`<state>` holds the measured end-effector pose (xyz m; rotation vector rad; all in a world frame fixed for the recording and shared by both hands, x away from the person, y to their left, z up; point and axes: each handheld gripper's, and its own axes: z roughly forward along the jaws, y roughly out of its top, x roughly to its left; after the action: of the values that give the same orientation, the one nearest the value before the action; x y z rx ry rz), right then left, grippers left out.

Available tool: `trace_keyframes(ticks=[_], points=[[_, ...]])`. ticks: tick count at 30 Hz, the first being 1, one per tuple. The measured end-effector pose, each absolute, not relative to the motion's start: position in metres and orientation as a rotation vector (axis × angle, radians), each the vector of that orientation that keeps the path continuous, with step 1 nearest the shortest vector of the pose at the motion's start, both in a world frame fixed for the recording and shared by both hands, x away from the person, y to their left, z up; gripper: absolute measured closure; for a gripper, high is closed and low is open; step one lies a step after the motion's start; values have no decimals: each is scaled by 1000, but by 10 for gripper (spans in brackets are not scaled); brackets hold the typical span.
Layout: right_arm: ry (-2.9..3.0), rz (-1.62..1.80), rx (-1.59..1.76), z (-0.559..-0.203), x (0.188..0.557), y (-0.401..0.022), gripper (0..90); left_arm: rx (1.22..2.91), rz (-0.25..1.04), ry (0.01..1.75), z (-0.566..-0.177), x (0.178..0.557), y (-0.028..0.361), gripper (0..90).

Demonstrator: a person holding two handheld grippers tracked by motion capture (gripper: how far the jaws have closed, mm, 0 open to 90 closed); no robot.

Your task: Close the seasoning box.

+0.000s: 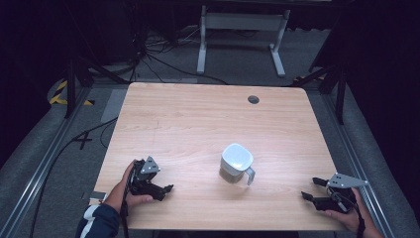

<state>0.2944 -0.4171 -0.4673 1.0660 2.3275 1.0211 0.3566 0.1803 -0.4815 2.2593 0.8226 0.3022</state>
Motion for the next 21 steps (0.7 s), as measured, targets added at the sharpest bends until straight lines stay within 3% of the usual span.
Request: trace_keyframes(ticks=[21], points=[[2329,1026,1076,-467,295,-417,250,2276,304,810,-480,358,180,1]])
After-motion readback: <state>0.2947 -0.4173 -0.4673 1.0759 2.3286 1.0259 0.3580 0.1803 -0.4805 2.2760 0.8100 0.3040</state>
